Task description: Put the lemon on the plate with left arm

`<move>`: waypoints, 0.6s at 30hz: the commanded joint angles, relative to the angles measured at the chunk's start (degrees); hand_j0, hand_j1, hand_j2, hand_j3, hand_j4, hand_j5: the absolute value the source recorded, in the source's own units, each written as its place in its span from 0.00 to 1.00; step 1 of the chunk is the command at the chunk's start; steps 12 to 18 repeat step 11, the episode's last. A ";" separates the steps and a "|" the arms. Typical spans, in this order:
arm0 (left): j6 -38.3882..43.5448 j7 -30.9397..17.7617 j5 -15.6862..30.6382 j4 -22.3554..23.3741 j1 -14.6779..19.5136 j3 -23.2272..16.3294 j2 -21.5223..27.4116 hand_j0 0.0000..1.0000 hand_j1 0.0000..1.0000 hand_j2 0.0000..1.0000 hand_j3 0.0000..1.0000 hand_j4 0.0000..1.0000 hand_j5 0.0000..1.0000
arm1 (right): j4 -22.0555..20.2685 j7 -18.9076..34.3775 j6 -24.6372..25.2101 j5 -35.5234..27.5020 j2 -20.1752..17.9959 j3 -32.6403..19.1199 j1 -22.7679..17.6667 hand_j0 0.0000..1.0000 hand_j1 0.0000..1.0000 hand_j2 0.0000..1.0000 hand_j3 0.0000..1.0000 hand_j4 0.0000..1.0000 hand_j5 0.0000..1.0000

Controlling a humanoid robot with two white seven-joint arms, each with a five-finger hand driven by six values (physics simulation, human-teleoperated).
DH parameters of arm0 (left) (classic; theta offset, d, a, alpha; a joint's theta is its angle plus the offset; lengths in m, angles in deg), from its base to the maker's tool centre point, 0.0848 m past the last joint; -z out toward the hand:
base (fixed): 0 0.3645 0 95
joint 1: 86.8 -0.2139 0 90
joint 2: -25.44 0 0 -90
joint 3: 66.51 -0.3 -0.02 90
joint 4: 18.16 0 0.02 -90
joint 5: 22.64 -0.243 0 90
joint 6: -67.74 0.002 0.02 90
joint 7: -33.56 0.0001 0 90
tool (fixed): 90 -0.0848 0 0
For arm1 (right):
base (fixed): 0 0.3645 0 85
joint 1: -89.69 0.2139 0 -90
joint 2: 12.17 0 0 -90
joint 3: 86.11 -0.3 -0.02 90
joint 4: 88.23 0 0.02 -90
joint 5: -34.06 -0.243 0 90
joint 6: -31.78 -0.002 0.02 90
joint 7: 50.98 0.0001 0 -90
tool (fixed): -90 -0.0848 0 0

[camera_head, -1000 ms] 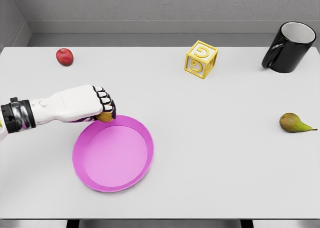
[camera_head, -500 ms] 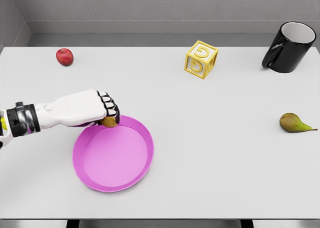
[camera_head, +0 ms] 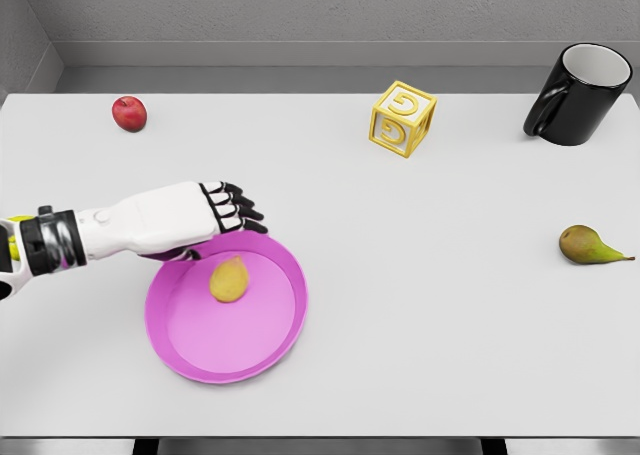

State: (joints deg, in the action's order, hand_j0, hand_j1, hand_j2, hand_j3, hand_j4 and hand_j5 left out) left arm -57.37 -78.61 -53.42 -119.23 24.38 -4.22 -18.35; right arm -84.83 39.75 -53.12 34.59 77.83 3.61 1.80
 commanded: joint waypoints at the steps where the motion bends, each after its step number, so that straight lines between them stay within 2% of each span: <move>1: 0.10 0.02 1.69 -0.01 0.00 0.10 0.90 1.00 1.00 1.00 1.00 1.00 1.00 | 0.03 -0.02 0.00 0.00 0.00 0.01 0.00 1.00 1.00 1.00 1.00 1.00 1.00; 3: 0.10 -0.60 4.85 -0.01 1.32 0.10 4.32 1.00 1.00 1.00 1.00 1.00 1.00 | 0.03 0.07 0.00 0.00 0.00 0.01 0.00 1.00 1.00 1.00 1.00 1.00 1.00; 6: 0.10 -0.51 10.12 0.70 3.08 0.81 13.28 1.00 1.00 1.00 1.00 1.00 1.00 | 0.03 -0.02 0.00 0.00 0.00 0.01 0.00 1.00 1.00 1.00 1.00 1.00 1.00; 7: 0.10 -0.25 10.39 1.75 3.25 1.07 14.52 1.00 1.00 1.00 1.00 1.00 1.00 | 0.03 -0.02 0.00 0.00 0.00 0.01 0.00 1.00 1.00 1.00 1.00 1.00 1.00; 10: 0.10 -0.07 10.21 4.57 3.16 1.51 14.52 1.00 1.00 1.00 1.00 1.00 1.00 | 0.03 -0.02 0.00 0.00 0.00 0.01 0.00 1.00 1.00 1.00 1.00 1.00 1.00; 18: 0.10 -0.07 10.21 4.48 3.16 1.60 14.52 1.00 1.00 1.00 1.00 1.00 1.00 | 0.03 -0.02 0.00 0.00 0.00 0.01 0.00 1.00 1.00 1.00 1.00 1.00 1.00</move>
